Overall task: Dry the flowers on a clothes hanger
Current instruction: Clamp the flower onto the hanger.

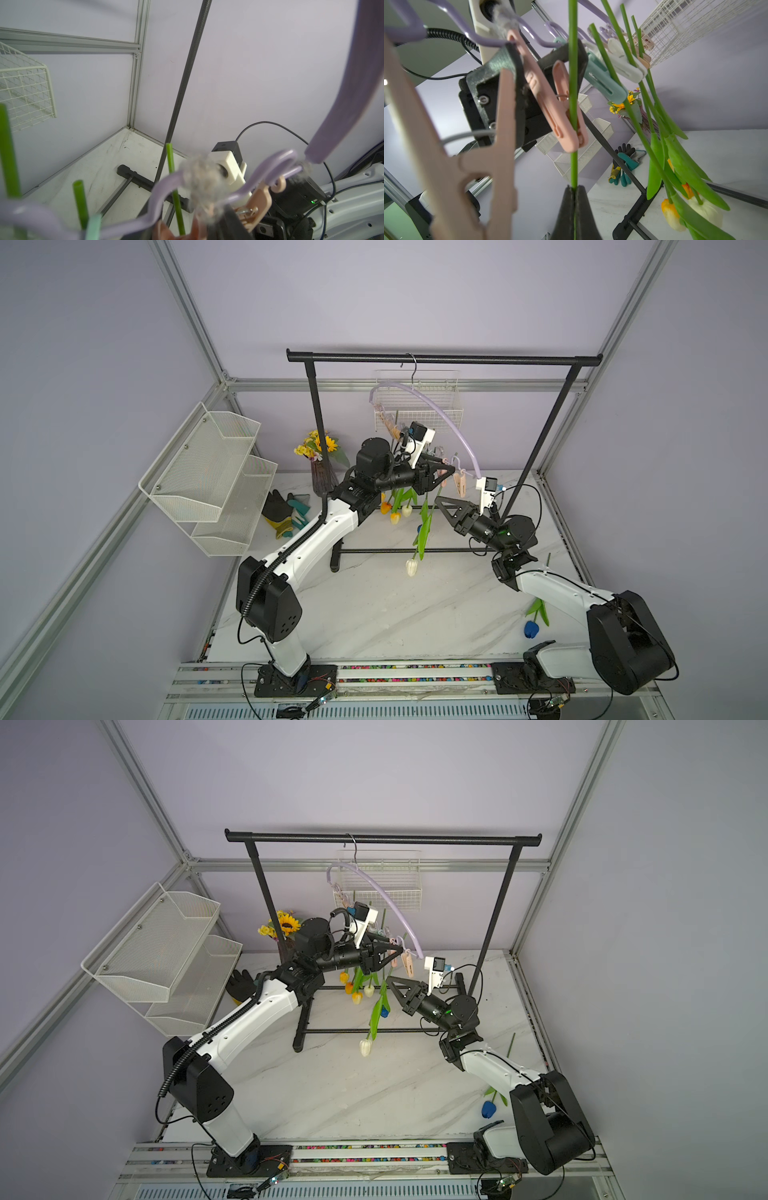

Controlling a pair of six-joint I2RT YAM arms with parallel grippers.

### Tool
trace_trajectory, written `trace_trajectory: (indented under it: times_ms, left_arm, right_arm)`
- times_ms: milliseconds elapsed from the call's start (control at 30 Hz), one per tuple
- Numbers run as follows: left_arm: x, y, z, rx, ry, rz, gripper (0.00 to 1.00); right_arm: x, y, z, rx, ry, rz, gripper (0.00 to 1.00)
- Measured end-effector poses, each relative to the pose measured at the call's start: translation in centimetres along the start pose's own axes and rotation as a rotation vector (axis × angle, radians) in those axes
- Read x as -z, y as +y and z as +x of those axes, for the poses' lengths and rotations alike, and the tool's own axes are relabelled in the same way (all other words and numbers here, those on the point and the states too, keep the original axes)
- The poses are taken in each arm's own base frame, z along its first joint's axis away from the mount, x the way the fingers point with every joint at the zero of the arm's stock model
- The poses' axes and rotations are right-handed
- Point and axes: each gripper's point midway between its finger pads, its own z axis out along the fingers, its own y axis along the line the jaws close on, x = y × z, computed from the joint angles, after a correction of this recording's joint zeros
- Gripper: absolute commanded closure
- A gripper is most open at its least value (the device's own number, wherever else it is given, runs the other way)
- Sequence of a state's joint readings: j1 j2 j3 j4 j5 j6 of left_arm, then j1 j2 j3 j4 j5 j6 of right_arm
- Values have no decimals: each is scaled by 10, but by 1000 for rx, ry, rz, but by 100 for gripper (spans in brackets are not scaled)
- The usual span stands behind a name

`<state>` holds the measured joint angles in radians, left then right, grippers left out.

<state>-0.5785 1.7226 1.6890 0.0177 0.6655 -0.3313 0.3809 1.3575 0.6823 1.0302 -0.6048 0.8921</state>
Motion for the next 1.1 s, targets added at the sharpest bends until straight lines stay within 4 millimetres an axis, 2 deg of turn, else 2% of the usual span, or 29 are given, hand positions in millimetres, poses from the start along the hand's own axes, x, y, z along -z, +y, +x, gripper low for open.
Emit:
trace_trajectory:
  times_ms: [267,367,567,667,800,1100]
  left_arm:
    - [0,1,0,-1,-2,-4,34]
    - [0,2,-1,-2,-4,-10,24]
    - [7,6,9,-6,5,-55,1]
    - [13,8,14,-14,8,-87,0]
    - [27,8,23,-6,11,-133,0]
    - [56,1,33,-5,2,-203,0]
  right_arm:
    - [0,-8,4,4,11,40,100]
    - [2,-7,2,16,6,55,100]
    - [5,-9,0,42,8,91,93]
    - [7,-12,1,57,11,116,84]
    - [11,-13,-2,87,9,153,77]
    - [17,-8,-11,159,-18,192,72]
